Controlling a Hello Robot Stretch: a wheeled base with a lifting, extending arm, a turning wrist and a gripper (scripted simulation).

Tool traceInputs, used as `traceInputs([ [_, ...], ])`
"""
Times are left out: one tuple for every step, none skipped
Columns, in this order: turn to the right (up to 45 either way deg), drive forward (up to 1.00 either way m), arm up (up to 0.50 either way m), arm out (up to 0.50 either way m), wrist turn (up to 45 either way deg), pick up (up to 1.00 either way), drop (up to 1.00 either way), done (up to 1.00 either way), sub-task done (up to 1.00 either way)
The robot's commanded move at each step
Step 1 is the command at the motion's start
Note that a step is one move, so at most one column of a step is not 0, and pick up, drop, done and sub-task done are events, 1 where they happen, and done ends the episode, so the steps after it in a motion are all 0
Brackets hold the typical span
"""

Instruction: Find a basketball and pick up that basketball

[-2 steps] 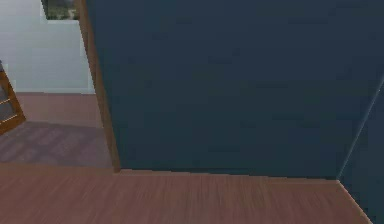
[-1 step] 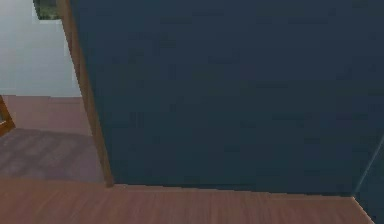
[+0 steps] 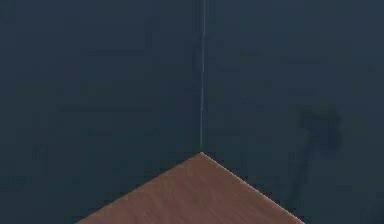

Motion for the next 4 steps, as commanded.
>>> traceInputs([
  [18.0,0.0,0.0,0.0,0.0,0.0,0.0,0.0,0.0],
  [0.0,0.75,0.0,0.0,0.0,0.0,0.0,0.0,0.0],
  [12.0,0.0,0.0,0.0,0.0,0.0,0.0,0.0,0.0],
  [0.0,0.0,0.5,0.0,0.0,0.0,0.0,0.0,0.0],
])
